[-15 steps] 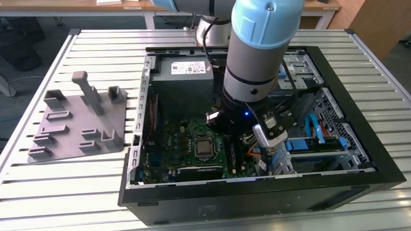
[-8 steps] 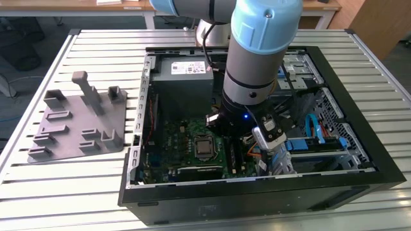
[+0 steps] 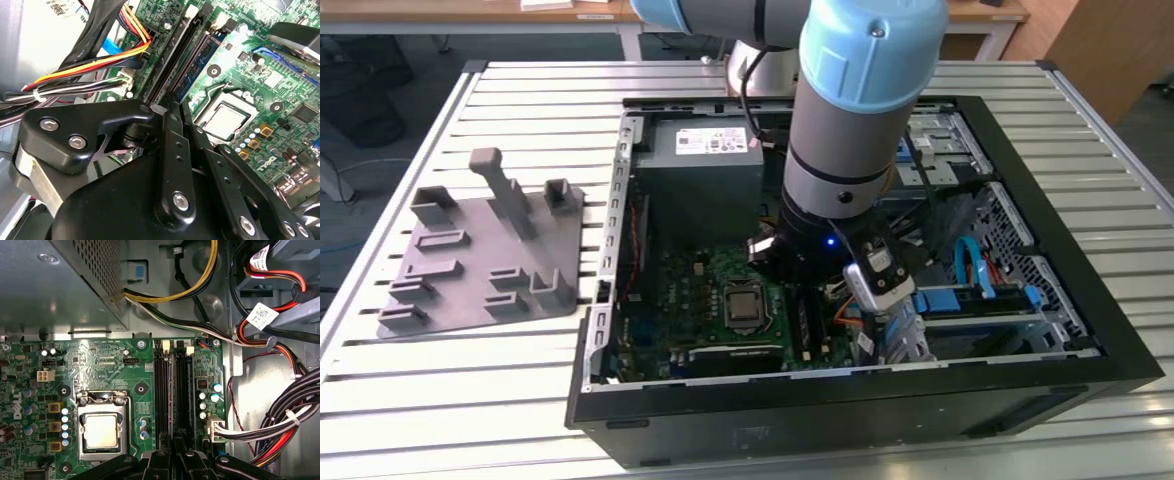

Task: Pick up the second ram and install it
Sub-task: 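Insert the second ram into the second slot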

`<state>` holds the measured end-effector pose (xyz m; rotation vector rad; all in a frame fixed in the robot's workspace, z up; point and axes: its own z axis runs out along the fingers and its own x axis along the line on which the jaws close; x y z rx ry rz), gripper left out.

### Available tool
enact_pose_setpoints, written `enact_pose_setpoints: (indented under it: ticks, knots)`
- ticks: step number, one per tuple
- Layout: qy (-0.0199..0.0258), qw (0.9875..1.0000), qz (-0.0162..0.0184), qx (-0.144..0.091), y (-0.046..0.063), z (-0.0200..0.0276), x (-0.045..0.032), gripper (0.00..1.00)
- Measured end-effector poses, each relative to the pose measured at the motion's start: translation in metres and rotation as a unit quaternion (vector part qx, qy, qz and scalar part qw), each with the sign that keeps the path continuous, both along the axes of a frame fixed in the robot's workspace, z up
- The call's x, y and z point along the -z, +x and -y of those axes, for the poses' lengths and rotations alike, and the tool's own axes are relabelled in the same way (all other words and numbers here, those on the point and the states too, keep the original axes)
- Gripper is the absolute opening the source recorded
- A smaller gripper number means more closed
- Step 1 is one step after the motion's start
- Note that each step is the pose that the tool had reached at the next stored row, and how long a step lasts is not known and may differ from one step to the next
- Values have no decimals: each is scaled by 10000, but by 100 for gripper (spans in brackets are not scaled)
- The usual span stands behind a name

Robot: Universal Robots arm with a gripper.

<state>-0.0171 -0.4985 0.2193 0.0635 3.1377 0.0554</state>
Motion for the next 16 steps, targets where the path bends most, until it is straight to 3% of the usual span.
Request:
enact_pose_setpoints:
  ticks: [16]
  knots:
    - [-1, 10000, 0, -96, -13, 0, 0, 14]
